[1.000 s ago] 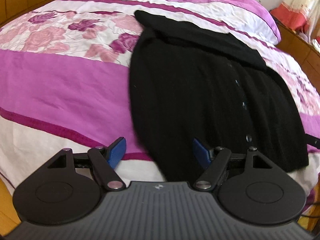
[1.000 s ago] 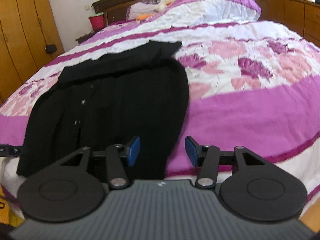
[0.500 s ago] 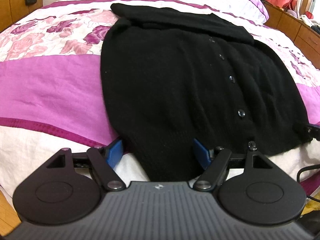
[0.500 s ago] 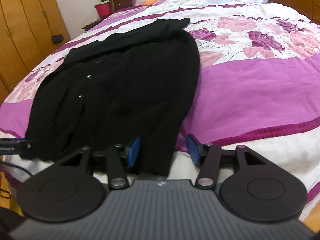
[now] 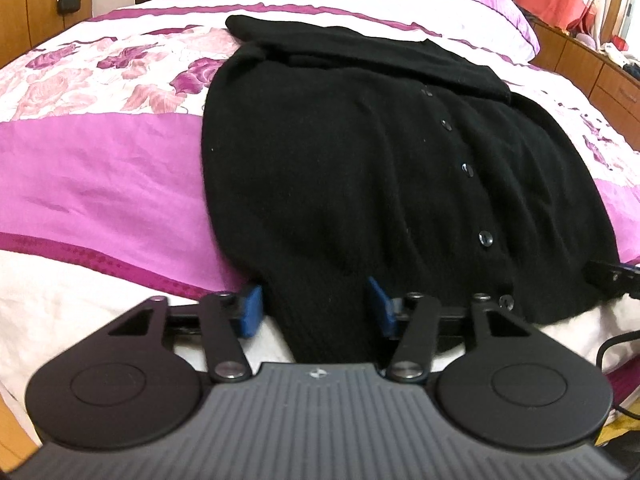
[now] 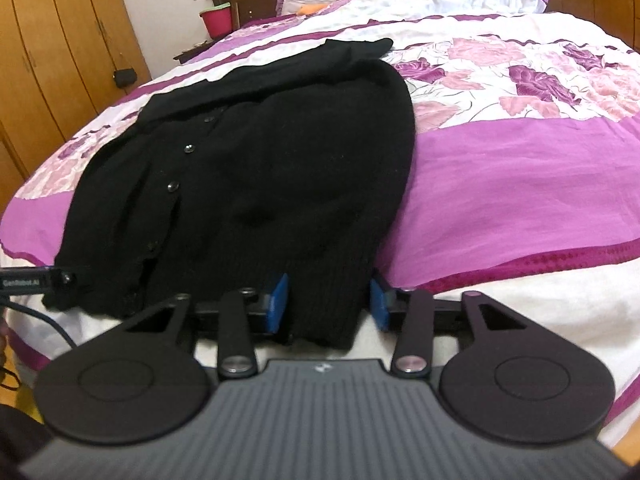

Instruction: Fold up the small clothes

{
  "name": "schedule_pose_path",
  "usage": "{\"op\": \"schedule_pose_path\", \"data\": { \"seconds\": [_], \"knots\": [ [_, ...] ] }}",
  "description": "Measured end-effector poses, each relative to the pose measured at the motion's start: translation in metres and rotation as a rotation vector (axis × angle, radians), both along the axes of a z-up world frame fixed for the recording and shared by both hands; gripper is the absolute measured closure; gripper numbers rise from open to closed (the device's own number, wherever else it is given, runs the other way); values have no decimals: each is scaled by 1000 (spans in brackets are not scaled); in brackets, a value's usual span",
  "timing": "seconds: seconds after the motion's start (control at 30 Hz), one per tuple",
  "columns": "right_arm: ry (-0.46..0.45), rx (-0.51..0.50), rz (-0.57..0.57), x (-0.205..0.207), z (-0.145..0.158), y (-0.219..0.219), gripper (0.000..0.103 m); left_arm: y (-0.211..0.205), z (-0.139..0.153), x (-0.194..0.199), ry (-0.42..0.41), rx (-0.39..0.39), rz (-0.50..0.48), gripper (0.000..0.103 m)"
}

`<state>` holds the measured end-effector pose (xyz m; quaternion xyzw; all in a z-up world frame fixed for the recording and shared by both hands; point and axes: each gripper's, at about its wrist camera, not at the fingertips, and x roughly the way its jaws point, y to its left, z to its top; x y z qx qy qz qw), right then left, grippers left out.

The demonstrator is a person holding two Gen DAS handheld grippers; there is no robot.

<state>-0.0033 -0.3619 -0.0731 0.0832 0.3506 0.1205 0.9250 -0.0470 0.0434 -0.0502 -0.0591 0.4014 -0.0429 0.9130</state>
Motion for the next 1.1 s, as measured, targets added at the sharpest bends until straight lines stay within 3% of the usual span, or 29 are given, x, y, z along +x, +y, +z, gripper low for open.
{"op": "schedule_pose_path", "data": {
  "seconds": [0.17, 0.3, 0.33, 0.4, 0.47, 0.77, 0.97, 1.1],
  "knots": [
    [5, 67, -8, 0, -3, -6, 90, 3, -2, 2, 1, -28, 9, 61],
    [-14, 107, -9, -3, -2, -9, 92, 2, -2, 2, -1, -36, 8, 62],
    [-21, 118, -8, -3, -2, -10, 92, 3, -1, 1, -5, -41, 9, 65],
    [-38, 138, -5, -5, 1, -11, 93, 5, 0, -1, -13, -75, 9, 86],
    [-62, 162, 0, -8, 5, -12, 93, 7, 3, -5, -21, -100, 8, 91],
    [-161, 214, 20, -12, 23, -16, 93, 12, 18, -15, -86, -151, 9, 94],
    [-237, 265, 15, -9, 40, -21, 94, 27, 41, -15, -143, -305, 22, 94],
    [-294, 302, 0, -5, 53, -23, 94, 33, 63, -10, -195, -366, 36, 94]
  ]
}}
